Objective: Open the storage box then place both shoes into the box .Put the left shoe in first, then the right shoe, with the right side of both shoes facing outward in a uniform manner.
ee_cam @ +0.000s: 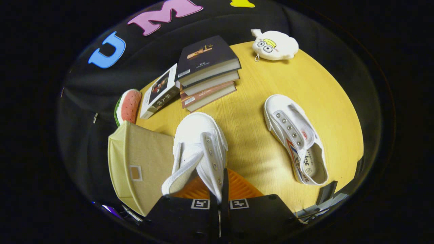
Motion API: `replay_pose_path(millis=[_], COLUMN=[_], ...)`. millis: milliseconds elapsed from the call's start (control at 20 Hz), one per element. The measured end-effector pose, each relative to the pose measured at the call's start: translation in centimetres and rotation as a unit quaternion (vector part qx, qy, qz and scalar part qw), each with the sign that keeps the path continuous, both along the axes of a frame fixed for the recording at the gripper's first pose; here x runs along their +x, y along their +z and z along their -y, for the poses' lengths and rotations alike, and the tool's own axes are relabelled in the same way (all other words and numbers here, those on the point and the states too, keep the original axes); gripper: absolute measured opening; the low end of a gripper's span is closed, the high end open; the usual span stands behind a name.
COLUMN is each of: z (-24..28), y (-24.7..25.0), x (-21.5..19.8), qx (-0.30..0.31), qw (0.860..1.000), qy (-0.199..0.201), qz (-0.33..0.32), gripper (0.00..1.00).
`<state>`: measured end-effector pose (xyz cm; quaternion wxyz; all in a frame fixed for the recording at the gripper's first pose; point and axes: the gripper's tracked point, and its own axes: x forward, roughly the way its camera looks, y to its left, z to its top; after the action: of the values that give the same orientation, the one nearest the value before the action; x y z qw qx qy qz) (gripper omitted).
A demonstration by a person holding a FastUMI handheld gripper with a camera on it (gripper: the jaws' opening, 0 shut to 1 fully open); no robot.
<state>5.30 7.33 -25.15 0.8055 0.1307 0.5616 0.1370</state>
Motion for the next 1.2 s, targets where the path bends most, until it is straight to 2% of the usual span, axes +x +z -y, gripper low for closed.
replay_pose_path(millis=[250,550,750,950,1200], z=[-3.9,-13.5,-18.8,-23.2,-26.6], y=[7.3,11.6,11.2,9.0,6.3], x=[-1.0,-4.0,-5.9,-6.9,-8.5], qx=[0.039,0.100,0.113,0.101,0.083], qw=[0.998,0.994,0.993,0.995,0.996], qy=[-0.052,-0.040,-0.026,-0.007,0.016], qz=[0.024,0.019,0.005,0.002,-0.016], gripper=[0.07,0.07,0.06,0.06,0.06])
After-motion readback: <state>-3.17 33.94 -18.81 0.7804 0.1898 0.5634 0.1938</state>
